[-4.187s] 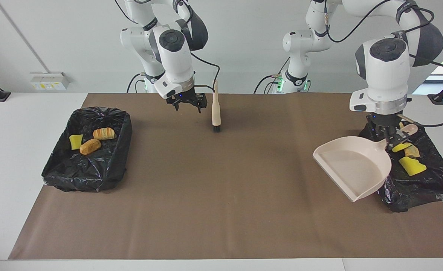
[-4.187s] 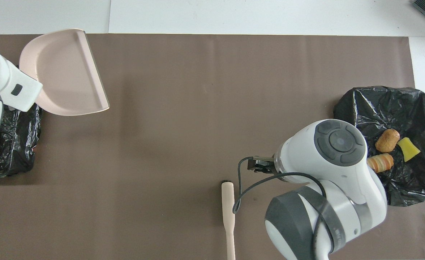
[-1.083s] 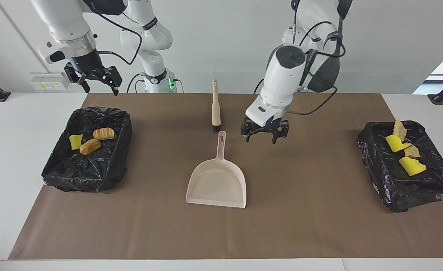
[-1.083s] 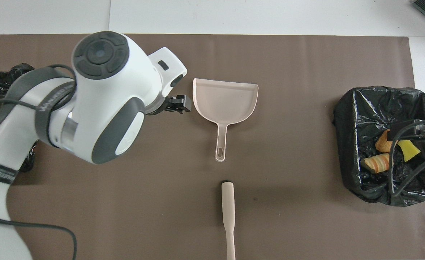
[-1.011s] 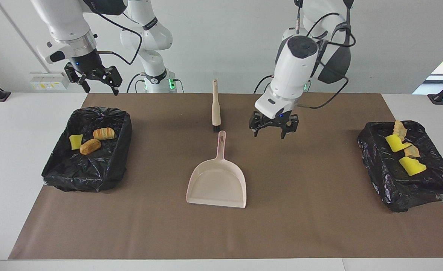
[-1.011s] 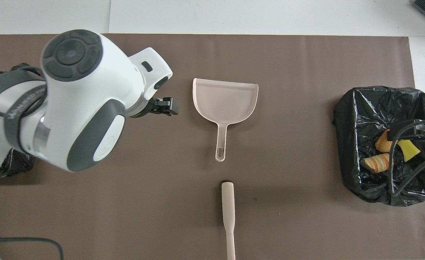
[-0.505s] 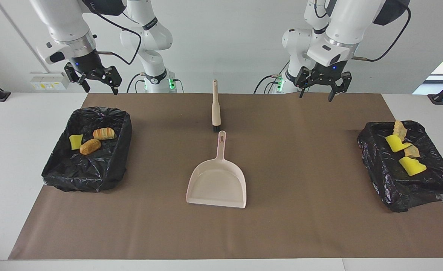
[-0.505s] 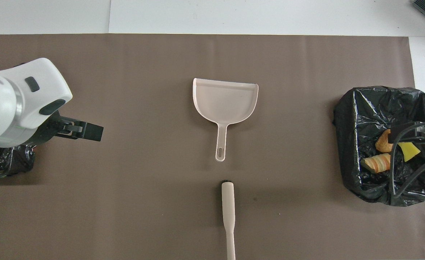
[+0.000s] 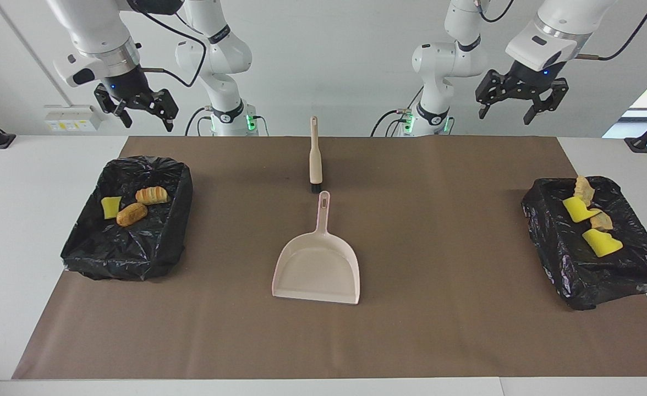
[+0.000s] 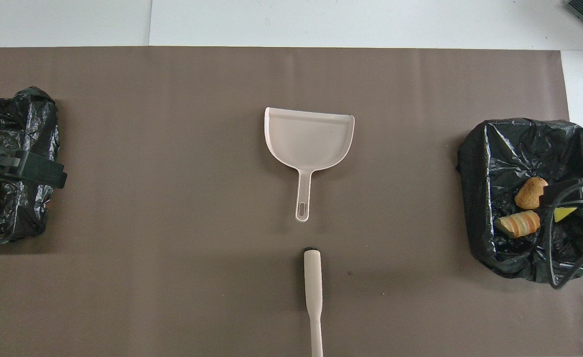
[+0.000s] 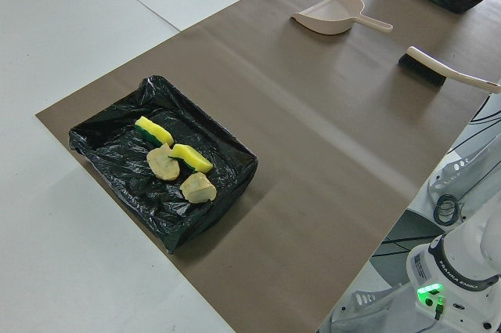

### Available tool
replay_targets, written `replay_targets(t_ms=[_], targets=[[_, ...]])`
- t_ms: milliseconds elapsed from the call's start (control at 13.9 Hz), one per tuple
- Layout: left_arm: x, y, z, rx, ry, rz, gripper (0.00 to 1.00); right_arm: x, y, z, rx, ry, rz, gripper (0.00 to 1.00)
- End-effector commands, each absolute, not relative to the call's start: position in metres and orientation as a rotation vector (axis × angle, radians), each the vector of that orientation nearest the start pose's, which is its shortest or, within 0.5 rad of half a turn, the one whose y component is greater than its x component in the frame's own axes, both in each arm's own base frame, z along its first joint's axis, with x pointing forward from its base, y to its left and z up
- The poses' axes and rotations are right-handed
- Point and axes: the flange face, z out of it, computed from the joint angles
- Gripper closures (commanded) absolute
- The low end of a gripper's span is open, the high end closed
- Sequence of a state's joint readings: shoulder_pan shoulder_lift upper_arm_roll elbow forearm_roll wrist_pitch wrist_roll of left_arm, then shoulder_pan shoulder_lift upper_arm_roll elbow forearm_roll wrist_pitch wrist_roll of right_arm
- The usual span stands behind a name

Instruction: Sweep and dump trash in bin

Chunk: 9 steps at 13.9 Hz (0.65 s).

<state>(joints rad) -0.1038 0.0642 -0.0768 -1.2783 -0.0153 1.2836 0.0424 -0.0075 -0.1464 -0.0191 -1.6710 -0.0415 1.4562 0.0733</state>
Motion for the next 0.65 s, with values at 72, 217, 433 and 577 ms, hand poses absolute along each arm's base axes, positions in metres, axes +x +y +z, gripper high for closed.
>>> replay_targets(t_ms=[72, 217, 433, 577], targets=[[0.525, -0.094, 0.709, -3.136, 0.413, 0.094, 0.00, 0.486, -0.018, 0.650, -3.154, 0.157, 0.118, 0.00], [0.511, -0.095, 0.695, -3.131, 0.410, 0.057, 0.00, 0.487, -0.021, 0.650, -3.154, 0.147, 0.094, 0.00], [0.498, -0.082, 0.679, -3.131, 0.377, -0.008, 0.00, 0.487, -0.021, 0.649, -3.153, 0.159, 0.084, 0.00], [0.499, -0.083, 0.681, -3.127, 0.398, -0.016, 0.00, 0.488, -0.021, 0.649, -3.154, 0.157, 0.077, 0.00]])
